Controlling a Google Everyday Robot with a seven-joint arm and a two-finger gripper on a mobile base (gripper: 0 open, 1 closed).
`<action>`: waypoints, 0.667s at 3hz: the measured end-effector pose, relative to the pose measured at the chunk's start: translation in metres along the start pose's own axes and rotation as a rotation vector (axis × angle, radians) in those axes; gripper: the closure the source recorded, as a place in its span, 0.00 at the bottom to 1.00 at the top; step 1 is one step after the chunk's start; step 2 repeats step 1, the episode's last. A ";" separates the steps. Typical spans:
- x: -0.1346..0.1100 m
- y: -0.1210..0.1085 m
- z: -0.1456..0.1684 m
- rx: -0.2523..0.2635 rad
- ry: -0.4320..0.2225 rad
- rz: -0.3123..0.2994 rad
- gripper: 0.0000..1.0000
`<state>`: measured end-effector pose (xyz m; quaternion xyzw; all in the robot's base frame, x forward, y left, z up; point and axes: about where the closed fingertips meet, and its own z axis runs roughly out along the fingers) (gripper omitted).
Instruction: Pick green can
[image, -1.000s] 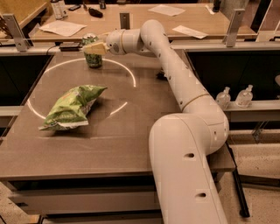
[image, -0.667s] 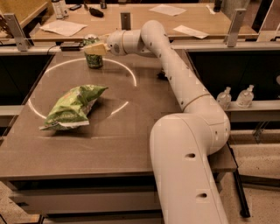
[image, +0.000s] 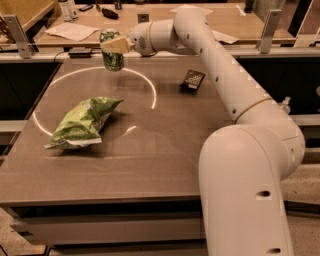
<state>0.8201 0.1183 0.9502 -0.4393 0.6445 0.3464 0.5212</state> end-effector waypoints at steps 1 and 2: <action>0.000 0.003 0.001 -0.004 0.002 0.001 1.00; 0.000 0.003 0.001 -0.004 0.002 0.001 1.00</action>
Offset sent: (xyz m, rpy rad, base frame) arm 0.0000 0.0000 0.0000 0.0000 0.0000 0.0000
